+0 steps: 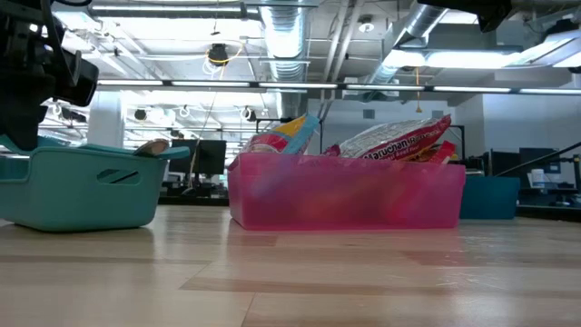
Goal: Pick & Place Food Item
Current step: Put the blue baby spoon into the green bin, then return to Home Position
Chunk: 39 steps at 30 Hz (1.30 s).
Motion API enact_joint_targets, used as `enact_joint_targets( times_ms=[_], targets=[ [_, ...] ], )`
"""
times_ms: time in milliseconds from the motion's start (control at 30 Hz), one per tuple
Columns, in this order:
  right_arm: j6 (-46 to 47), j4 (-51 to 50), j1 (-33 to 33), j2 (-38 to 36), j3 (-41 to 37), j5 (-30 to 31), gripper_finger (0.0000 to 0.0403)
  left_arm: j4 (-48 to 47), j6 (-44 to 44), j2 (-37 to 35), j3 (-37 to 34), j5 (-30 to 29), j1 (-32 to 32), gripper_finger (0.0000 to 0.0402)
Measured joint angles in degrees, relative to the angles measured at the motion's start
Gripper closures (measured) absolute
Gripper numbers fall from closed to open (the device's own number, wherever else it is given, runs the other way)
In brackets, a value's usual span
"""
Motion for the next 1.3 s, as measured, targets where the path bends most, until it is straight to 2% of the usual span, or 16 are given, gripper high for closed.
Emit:
enact_joint_targets(
  times_ms=[600,1100,1300],
  targets=[
    [0.3,0.0,0.0,0.0,0.0,0.0,0.0260,-0.6,0.1,0.0,0.0,0.1,0.0,0.0377],
    [0.3,0.0,0.0,0.0,0.0,0.0,0.0260,-0.4,0.2,-0.1,0.0,-2.1,0.0,0.0321],
    [0.3,0.0,0.0,0.0,0.0,0.0,0.0260,0.3,0.2,-0.2,0.0,-2.1,0.0,0.0319]
  ],
)
